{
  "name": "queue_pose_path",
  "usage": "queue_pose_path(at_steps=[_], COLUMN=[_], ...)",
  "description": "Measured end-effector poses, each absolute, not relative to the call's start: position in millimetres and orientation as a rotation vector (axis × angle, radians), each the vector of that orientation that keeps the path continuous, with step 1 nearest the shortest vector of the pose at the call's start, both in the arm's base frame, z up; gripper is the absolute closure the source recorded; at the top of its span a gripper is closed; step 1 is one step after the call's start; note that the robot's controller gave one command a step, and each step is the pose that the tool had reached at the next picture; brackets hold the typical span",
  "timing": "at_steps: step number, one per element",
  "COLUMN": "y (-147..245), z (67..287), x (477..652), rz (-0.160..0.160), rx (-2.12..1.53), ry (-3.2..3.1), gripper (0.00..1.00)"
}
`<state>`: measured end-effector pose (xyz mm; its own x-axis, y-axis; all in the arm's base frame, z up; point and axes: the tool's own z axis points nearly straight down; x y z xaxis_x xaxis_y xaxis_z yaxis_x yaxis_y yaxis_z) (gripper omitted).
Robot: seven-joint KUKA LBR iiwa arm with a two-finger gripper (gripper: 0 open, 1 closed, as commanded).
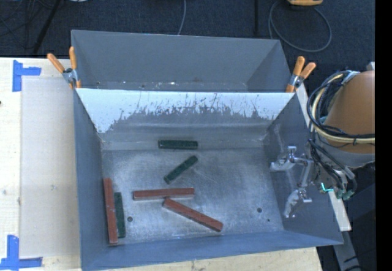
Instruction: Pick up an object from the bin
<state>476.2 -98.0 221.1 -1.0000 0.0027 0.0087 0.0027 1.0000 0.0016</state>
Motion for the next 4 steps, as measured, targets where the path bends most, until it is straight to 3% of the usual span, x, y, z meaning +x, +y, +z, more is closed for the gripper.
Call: queue_pose_path(at_steps=[1, 2, 3, 4], y=[-98, -46, -9, -3], z=[224, 188, 166, 109], x=[477.8, 487.5, 477.8, 504.5], rz=[-0.001, 0.001, -0.001, -0.001], rx=[0.001, 0.095, -0.037, 0.104], ry=[-3.14, -3.141, -3.139, -3.144], gripper=[0.0, 0.0, 0.0, 0.0])
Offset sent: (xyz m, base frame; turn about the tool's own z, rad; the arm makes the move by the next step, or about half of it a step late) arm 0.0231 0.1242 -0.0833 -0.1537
